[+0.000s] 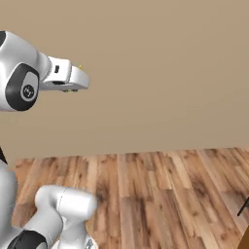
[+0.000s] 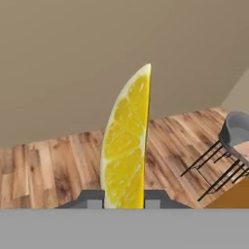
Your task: There is a bowl on the dining counter. Grab a lemon wedge from the fridge and place it in the bowl. Then get the liquor bottle and glass cup from the cabinet and place them next to the bowl.
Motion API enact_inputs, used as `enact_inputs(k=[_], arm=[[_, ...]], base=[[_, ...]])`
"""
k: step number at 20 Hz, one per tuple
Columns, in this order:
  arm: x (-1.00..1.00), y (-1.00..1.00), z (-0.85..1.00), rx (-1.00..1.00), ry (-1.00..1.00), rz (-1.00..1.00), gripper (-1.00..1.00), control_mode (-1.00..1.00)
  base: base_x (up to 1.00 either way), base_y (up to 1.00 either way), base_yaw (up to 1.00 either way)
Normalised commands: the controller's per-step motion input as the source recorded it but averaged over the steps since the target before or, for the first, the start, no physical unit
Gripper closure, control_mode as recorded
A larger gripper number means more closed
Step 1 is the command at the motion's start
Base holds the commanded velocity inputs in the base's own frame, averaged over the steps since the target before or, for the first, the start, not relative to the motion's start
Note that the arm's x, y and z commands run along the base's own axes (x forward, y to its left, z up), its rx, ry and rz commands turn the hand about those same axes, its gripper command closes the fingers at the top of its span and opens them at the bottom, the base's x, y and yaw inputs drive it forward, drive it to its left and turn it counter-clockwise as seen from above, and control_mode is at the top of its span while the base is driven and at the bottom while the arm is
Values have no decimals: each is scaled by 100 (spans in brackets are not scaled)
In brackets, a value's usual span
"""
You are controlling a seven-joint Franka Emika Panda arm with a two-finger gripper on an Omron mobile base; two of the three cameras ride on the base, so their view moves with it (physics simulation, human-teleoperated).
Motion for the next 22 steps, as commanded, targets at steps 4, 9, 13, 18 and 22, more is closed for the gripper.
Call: enact_inputs(k=[4, 9, 13, 18, 22], arm=[[0, 0, 0, 0, 0, 0, 100, 100], [0, 0, 0, 0, 0, 0, 100, 100], [0, 0, 0, 0, 0, 0, 100, 100], [0, 0, 0, 0, 0, 0, 100, 100], [0, 0, 0, 0, 0, 0, 100, 100]], base=[[0, 0, -69], [1, 0, -66], [15, 0, -62], [38, 0, -58], [53, 3, -55]])
